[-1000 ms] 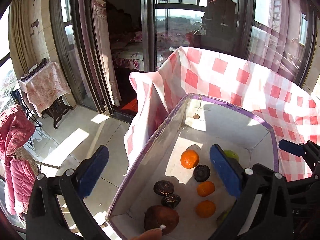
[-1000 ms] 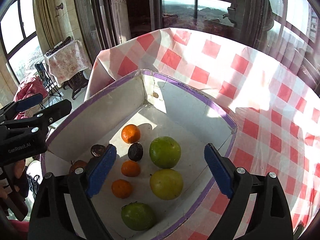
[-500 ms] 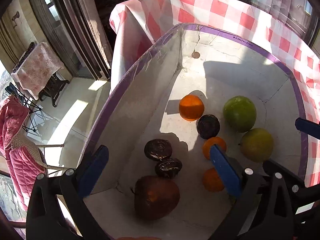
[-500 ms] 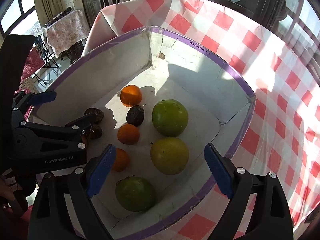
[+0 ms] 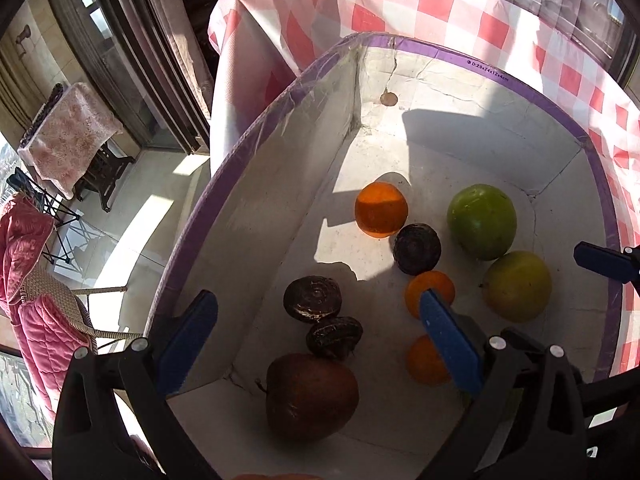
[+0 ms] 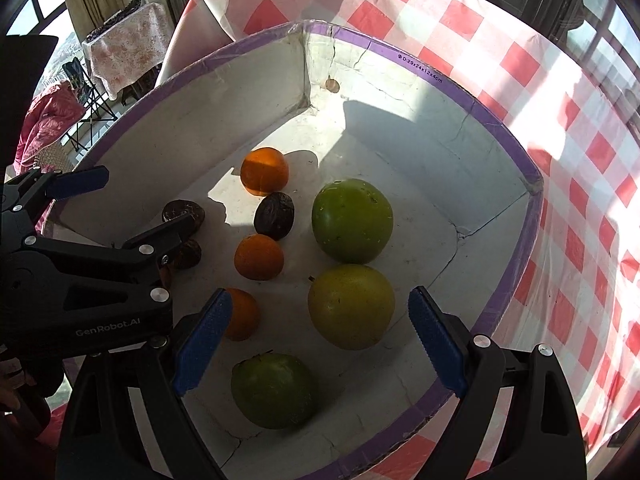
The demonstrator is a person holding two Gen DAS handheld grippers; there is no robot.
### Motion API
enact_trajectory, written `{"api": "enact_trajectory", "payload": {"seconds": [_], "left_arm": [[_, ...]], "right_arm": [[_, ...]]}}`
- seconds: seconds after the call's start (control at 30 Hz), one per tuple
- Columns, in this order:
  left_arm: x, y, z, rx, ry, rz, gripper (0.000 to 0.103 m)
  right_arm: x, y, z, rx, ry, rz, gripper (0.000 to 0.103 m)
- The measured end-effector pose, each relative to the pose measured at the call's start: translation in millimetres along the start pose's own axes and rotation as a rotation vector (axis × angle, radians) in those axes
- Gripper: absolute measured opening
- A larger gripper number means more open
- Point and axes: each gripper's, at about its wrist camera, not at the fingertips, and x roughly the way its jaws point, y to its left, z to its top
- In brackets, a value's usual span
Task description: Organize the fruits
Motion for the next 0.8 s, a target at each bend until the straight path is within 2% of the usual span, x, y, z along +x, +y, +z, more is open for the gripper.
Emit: {"api": "enact_trajectory", "payload": {"seconds": [0.17,0.33,0.47,0.57,0.7,0.8], "left_arm": [[3,-3,2,0.013,0.027,0.02,0.101],[2,-6,7,0.078,0.04,0.03,0.101],[3,-7,13,0.159,0.02,0.02,0.101],[4,-5,18,0.24,0.022,-0.014,0.101],[2,-4,20,0.347,-0.019,-0.061,0.101],[5,-7,18,0.399,-0.027,-0.06,0.101]], "right_arm": [[2,-1,2,-0.049,0.008,0.011,0.087],[2,-3,1,-0.021,0.005,0.025,0.087],[6,1,-1,0.028,0.016,-0.018,0.087],[5,6,-2,0.096,0.034,-0.068,0.087],[4,13,-7,0.199,0.035,-0.14,0.087],[5,20,-12,0.241,0.053,-0.178,0.087]]}}
